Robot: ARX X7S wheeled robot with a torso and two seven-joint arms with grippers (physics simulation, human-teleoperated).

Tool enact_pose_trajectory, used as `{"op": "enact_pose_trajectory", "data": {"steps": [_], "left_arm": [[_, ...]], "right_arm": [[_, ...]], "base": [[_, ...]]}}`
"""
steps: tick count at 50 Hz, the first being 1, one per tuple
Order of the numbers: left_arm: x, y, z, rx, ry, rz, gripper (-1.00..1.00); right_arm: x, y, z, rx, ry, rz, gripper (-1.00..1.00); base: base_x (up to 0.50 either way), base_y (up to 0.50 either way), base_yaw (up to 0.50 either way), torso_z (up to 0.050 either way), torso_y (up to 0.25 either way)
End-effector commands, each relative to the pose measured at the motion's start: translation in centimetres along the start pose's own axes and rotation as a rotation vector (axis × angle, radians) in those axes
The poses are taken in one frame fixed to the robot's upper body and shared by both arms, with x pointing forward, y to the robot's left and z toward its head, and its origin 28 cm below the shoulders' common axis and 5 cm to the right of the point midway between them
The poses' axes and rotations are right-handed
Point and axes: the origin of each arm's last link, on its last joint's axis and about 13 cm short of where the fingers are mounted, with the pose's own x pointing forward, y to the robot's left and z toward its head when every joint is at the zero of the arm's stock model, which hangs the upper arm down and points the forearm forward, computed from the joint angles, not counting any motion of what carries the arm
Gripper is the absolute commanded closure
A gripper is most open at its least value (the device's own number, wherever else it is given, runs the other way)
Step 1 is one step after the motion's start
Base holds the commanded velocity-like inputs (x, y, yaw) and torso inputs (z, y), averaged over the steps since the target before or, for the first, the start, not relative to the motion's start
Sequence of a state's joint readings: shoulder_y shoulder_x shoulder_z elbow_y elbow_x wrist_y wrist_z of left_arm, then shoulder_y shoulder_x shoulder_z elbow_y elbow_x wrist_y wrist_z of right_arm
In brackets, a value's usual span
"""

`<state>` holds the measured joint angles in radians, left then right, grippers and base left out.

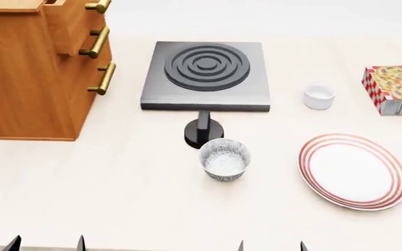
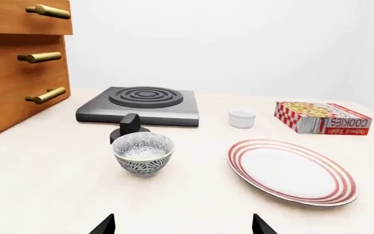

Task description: Pick the akita bowl on the wooden cabinet and place it on the plate.

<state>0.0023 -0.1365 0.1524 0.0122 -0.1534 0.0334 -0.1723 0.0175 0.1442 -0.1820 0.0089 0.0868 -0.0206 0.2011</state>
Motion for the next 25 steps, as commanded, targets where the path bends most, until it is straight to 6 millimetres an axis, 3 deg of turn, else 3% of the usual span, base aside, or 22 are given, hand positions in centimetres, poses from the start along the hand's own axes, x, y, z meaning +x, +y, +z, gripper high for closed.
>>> {"op": "enact_pose_trajectory", "data": {"steps": [1,23,25], "left_arm": [[-0.01,-0.02,-0.05,0.006,-0.001,0.001,-1.0],[0.01,0.02,-0.09,0.001,-0.001,0.005,-1.0],[0.03,0.03,-0.09,0.001,-0.001,0.005,-1.0]], "right_arm": [[-0.01,0.01,-0.03,-0.002,-0.002,0.002,-1.0],[-0.08,-0.02,0.01,0.011,-0.007,-0.001,-1.0],[-0.1,-0.09,0.12,0.066,-0.024,0.001,-1.0]], "base": [[0.0,0.5,0.0,0.0,0.0],[0.0,0.5,0.0,0.0,0.0],[0.0,0.09,0.0,0.0,0.0]]}}
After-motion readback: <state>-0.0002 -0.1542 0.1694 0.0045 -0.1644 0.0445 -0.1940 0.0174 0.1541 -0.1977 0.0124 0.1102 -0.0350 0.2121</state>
